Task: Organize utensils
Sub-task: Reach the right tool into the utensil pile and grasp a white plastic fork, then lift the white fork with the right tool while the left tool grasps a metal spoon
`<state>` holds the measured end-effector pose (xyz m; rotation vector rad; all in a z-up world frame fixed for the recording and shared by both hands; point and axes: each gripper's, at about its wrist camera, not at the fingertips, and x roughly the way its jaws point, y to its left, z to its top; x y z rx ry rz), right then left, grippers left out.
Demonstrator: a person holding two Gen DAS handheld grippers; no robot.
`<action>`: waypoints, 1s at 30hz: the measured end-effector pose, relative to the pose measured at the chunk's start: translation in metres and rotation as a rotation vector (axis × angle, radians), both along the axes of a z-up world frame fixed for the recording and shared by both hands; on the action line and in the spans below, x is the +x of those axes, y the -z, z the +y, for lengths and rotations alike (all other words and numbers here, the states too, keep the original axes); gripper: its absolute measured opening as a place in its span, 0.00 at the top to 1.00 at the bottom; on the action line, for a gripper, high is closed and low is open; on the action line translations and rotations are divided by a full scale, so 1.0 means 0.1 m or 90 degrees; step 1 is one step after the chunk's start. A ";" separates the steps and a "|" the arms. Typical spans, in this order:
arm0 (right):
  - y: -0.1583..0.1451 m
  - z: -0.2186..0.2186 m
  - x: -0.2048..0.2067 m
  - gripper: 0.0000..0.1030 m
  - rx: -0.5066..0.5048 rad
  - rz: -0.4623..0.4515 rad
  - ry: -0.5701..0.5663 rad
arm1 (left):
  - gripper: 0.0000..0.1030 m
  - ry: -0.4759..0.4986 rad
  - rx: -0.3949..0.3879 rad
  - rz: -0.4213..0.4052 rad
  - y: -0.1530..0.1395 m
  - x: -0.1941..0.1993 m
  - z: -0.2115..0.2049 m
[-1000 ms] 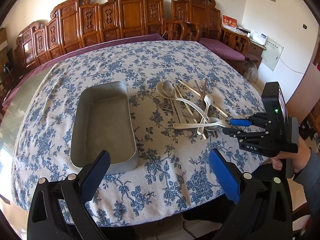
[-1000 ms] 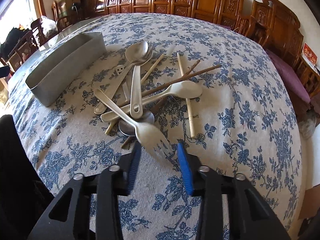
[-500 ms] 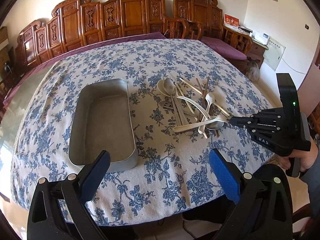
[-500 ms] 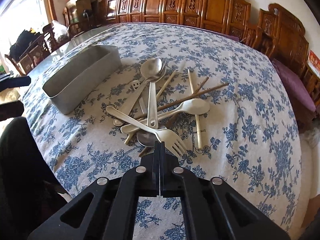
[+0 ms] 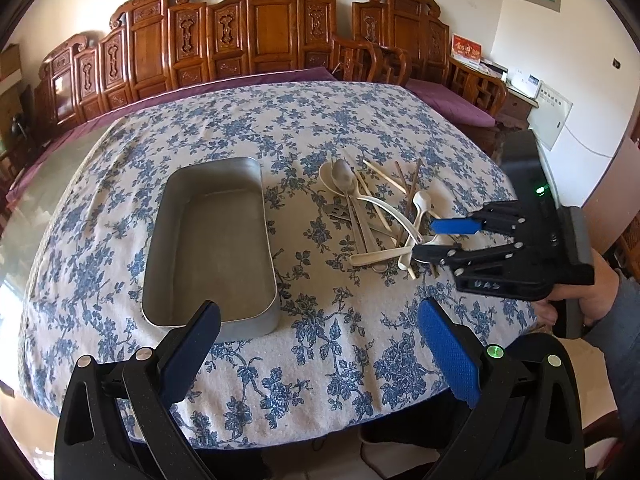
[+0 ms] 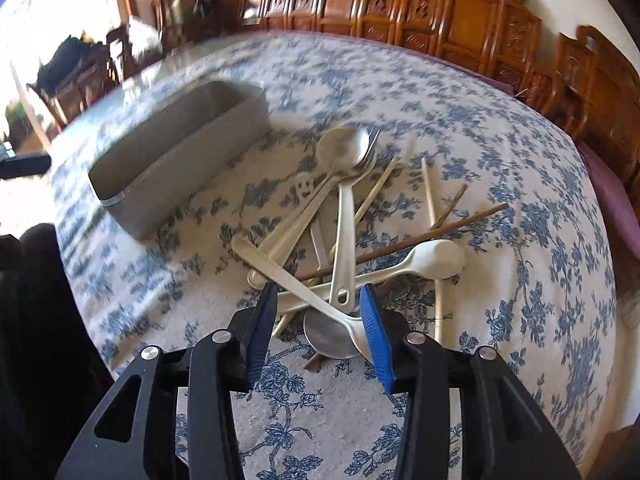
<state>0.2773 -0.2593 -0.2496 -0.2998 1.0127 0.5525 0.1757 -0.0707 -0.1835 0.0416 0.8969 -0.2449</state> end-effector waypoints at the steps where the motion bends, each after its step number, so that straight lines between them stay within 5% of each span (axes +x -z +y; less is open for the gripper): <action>1: 0.01 0.00 0.01 0.56 -0.002 0.015 -0.002 | 0.08 -0.002 -0.003 0.000 0.00 0.00 0.02; 9: 0.02 0.01 -0.18 0.62 -0.009 0.063 -0.039 | 0.08 -0.004 -0.017 -0.004 -0.03 -0.05 0.07; 20: -0.02 0.10 -0.02 0.62 -0.020 0.048 -0.033 | 0.08 -0.010 -0.020 -0.010 -0.08 -0.08 0.12; 25: 0.14 0.16 -0.11 0.73 -0.054 0.070 -0.056 | 0.08 -0.006 -0.022 -0.004 -0.05 -0.06 0.10; 30: 0.10 0.11 -0.15 0.93 -0.019 0.069 -0.043 | 0.08 0.010 -0.003 -0.002 -0.01 -0.01 0.00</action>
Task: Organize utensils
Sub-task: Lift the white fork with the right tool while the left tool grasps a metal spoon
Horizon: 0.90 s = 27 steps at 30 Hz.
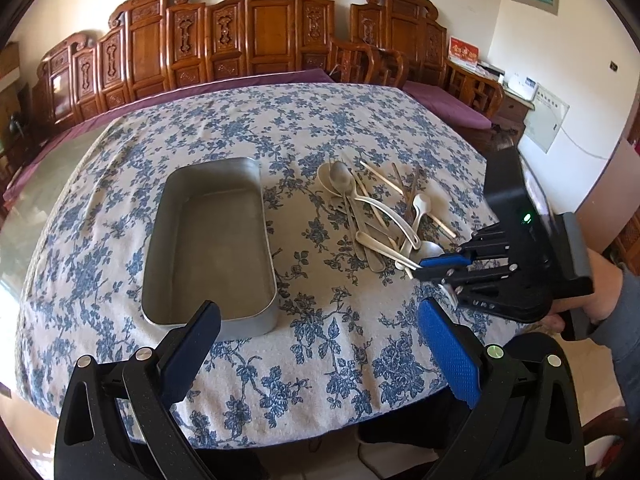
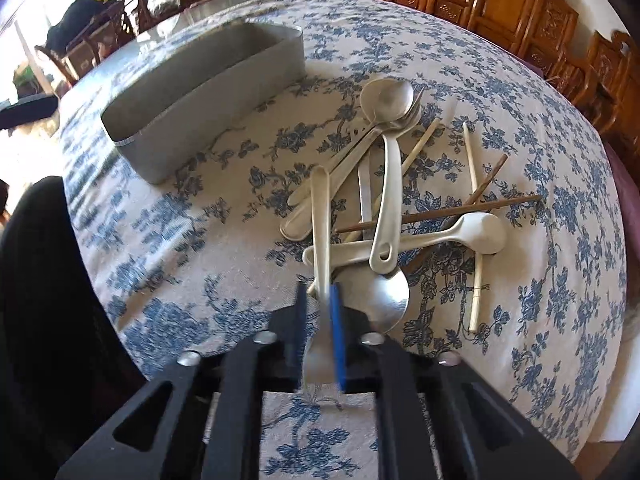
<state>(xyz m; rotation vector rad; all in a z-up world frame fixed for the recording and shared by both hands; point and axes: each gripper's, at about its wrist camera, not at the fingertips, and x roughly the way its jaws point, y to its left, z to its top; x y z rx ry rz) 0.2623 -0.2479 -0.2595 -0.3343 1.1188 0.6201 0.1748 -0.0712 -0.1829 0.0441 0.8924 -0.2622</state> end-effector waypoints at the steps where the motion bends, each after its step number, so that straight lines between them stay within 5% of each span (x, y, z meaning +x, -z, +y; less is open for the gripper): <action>1: -0.01 0.00 -0.02 0.93 0.006 -0.001 0.001 | 0.08 0.002 0.001 0.003 0.01 0.02 -0.02; 12: -0.34 -0.41 -0.10 0.93 0.090 -0.064 0.109 | 0.08 0.026 0.022 0.020 0.10 0.22 -0.17; 27: -0.30 -1.00 0.04 0.93 0.109 -0.065 0.207 | 0.60 0.048 0.033 0.089 0.51 1.13 -0.70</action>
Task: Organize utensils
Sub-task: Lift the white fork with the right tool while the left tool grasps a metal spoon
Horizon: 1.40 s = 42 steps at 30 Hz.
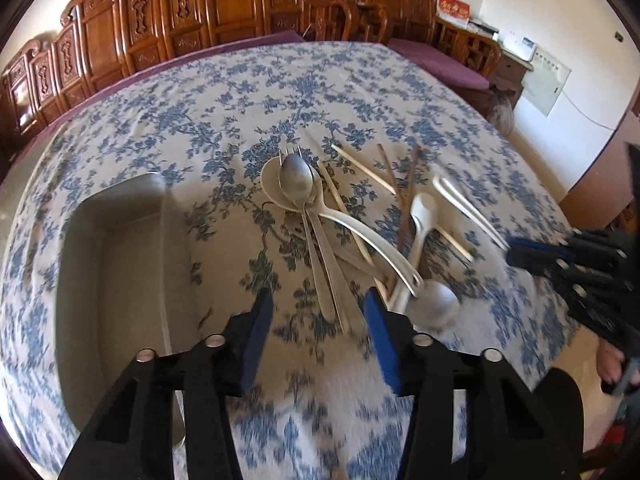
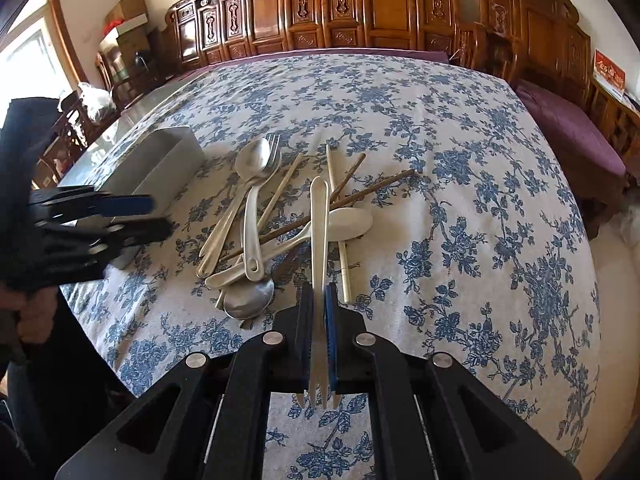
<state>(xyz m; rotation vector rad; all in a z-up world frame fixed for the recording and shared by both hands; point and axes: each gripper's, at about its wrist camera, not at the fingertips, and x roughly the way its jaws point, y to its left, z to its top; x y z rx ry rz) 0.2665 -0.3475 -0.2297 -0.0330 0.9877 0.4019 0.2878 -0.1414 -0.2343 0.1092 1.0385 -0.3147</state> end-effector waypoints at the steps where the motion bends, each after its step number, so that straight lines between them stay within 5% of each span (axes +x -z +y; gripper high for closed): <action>1: 0.01 -0.01 0.00 0.93 0.001 0.000 0.000 | 0.63 -0.004 0.001 0.004 0.04 0.08 -0.02; 5: 0.02 -0.02 0.01 0.93 0.007 0.004 0.002 | 0.76 -0.020 0.005 0.018 0.17 0.34 -0.05; 31: 0.02 0.00 0.01 0.93 0.011 0.008 0.001 | 0.78 -0.037 0.003 0.056 0.39 0.71 -0.07; 42: 0.01 -0.01 0.00 0.93 0.009 0.006 0.002 | 0.93 -0.020 0.014 0.054 0.38 0.66 -0.09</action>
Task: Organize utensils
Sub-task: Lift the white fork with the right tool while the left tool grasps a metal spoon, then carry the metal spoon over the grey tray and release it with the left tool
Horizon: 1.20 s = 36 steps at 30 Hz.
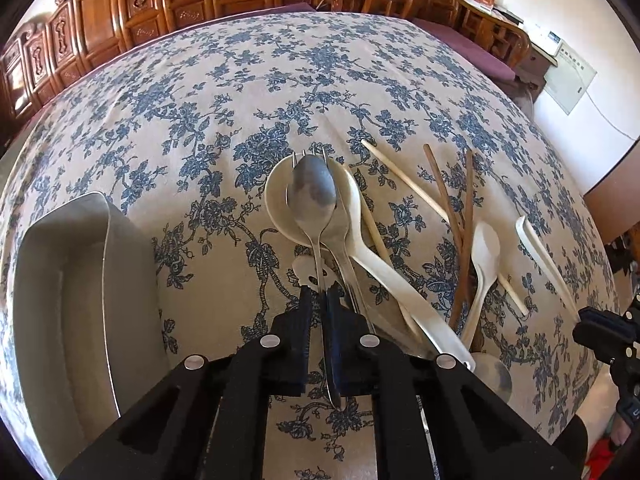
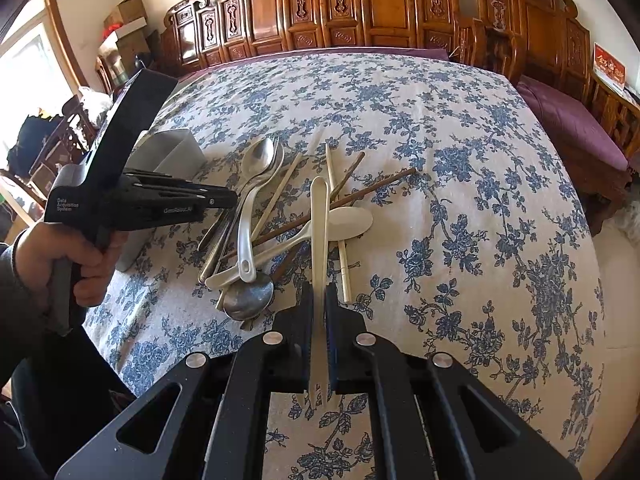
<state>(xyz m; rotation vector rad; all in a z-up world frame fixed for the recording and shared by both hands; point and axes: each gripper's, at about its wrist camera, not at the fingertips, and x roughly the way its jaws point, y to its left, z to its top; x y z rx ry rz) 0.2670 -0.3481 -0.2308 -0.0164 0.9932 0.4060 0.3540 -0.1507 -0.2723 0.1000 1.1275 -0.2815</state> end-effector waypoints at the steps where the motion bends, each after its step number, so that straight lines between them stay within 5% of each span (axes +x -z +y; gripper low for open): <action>1: 0.00 0.00 0.00 0.93 -0.001 0.000 0.000 | 0.93 0.000 0.002 -0.001 0.00 0.00 0.00; 13: 0.00 0.00 0.00 0.93 -0.003 0.000 0.002 | 0.90 0.001 -0.001 0.002 0.04 0.08 -0.05; 22: 0.01 0.01 0.00 0.93 -0.008 0.003 -0.001 | 0.97 0.010 0.009 -0.014 0.02 0.04 -0.04; 36: -0.08 0.13 -0.03 0.93 -0.002 -0.009 -0.016 | 0.97 0.021 0.005 -0.083 -0.43 -0.22 0.13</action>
